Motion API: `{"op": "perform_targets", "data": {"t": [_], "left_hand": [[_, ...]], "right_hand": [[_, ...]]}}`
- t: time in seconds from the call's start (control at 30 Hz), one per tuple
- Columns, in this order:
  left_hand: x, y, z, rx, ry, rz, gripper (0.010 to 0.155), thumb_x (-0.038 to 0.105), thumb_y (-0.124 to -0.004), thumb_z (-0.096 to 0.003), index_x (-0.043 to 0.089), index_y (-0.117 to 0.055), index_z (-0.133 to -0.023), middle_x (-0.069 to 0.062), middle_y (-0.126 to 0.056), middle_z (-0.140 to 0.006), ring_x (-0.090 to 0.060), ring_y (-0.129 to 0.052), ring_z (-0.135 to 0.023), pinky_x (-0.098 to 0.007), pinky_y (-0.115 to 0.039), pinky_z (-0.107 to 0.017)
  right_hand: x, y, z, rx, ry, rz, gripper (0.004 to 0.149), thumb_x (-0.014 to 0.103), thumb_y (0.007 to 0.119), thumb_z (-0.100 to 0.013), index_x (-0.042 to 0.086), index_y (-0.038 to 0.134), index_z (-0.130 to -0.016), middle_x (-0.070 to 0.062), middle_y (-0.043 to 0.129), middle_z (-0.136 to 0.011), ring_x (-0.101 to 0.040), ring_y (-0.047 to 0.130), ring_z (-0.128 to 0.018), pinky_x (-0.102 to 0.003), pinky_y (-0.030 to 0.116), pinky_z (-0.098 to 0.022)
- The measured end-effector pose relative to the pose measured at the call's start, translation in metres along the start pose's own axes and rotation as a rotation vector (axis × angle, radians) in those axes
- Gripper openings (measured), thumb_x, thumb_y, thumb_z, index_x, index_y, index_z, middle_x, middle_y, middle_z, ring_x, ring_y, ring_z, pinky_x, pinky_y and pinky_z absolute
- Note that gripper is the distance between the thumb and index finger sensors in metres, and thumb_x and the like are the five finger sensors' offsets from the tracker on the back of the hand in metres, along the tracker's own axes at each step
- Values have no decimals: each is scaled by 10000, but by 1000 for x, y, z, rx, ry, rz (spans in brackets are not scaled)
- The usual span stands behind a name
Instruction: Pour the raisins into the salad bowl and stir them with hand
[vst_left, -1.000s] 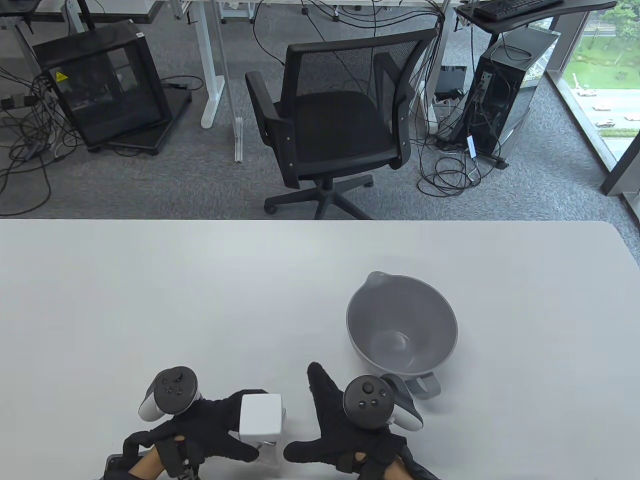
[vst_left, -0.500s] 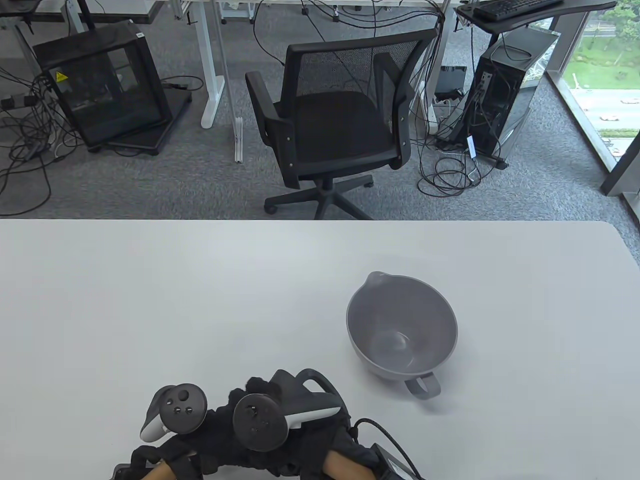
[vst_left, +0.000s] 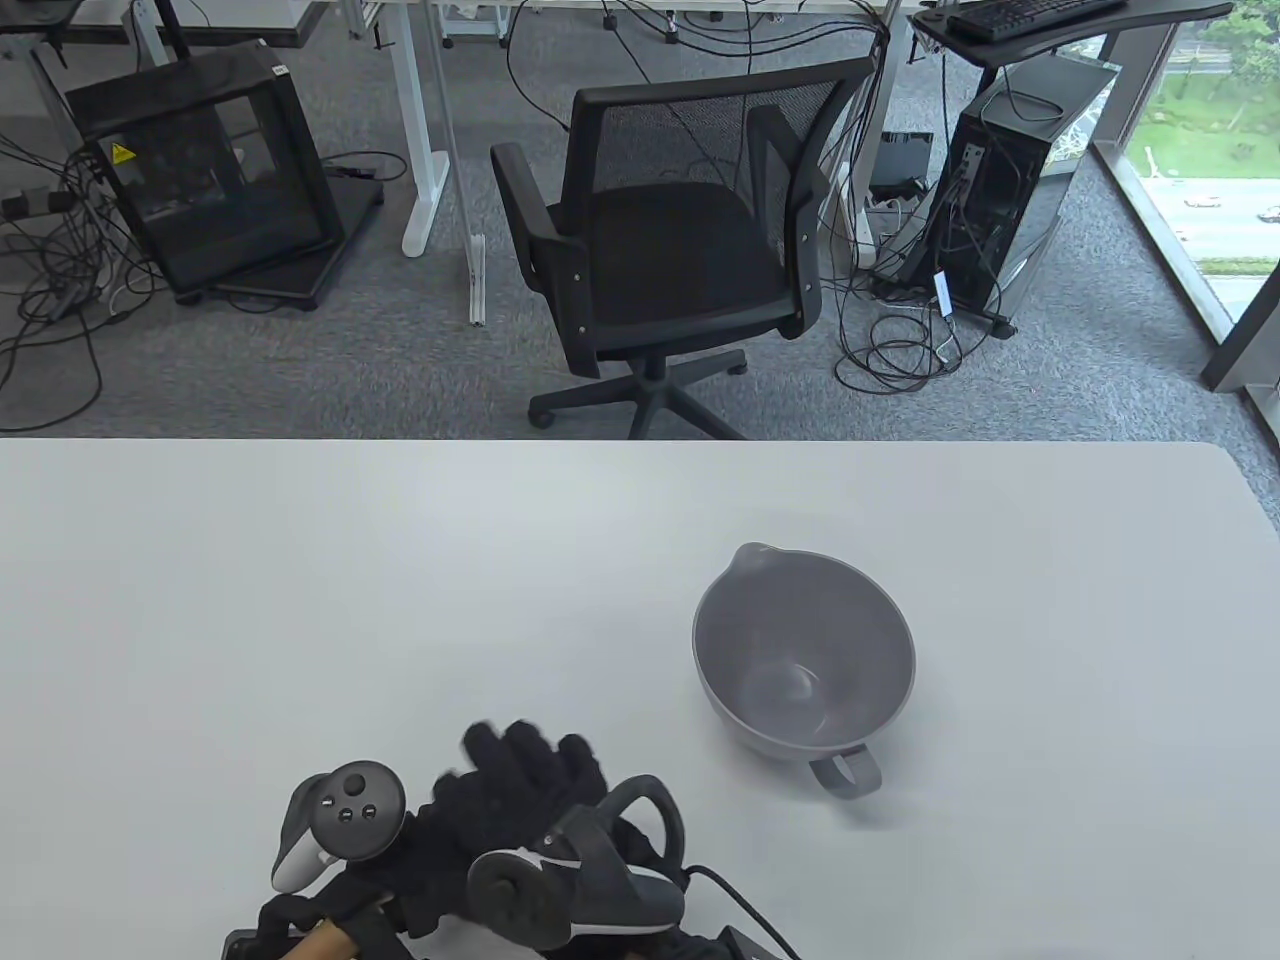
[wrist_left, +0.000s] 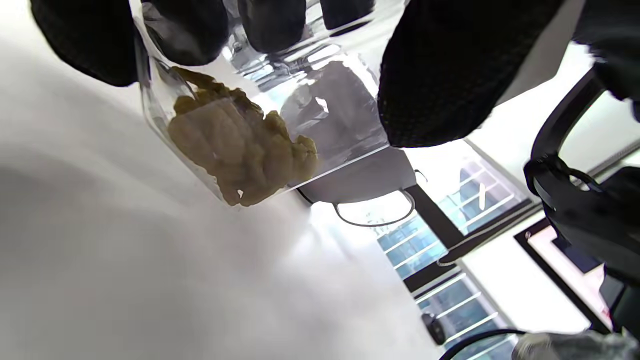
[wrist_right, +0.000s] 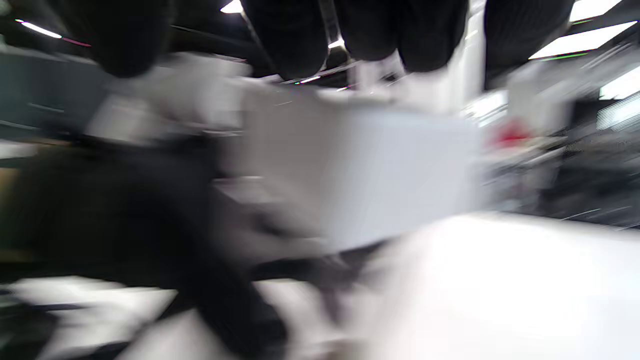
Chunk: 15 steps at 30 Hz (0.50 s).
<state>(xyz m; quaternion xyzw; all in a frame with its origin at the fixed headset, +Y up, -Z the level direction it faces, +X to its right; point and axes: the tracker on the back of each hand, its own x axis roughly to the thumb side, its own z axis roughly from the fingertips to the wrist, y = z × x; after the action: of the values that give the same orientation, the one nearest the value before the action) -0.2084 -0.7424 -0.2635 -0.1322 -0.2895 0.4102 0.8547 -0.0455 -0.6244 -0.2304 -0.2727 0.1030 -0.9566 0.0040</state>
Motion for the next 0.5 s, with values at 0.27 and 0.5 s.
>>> {"op": "perform_targets", "data": {"t": [0.27,0.5], "left_hand": [[-7,-7,-5,-81,-15,76,910,459,-1022,-411,279,-443,-1089,-169,-553,-1114,-547,-670,-942,-723,-754,-569],[-28,10,3,17,108,154,910,448,-1007,-428,243,-424,-1095,-195,-547,-1112,-585,-679,-929,-740,-733,-569]], "right_hand": [[14,-6,0,322,-355,84,757,435,828,-499,102,452,-1065,-204,589,-1090,-514,714,-887,-561,727,-588],[-26,-20,19,348,-282,-5,834,393,839,-504,86,342,-1100,-222,483,-1104,-493,623,-924,-581,657,-627]]}}
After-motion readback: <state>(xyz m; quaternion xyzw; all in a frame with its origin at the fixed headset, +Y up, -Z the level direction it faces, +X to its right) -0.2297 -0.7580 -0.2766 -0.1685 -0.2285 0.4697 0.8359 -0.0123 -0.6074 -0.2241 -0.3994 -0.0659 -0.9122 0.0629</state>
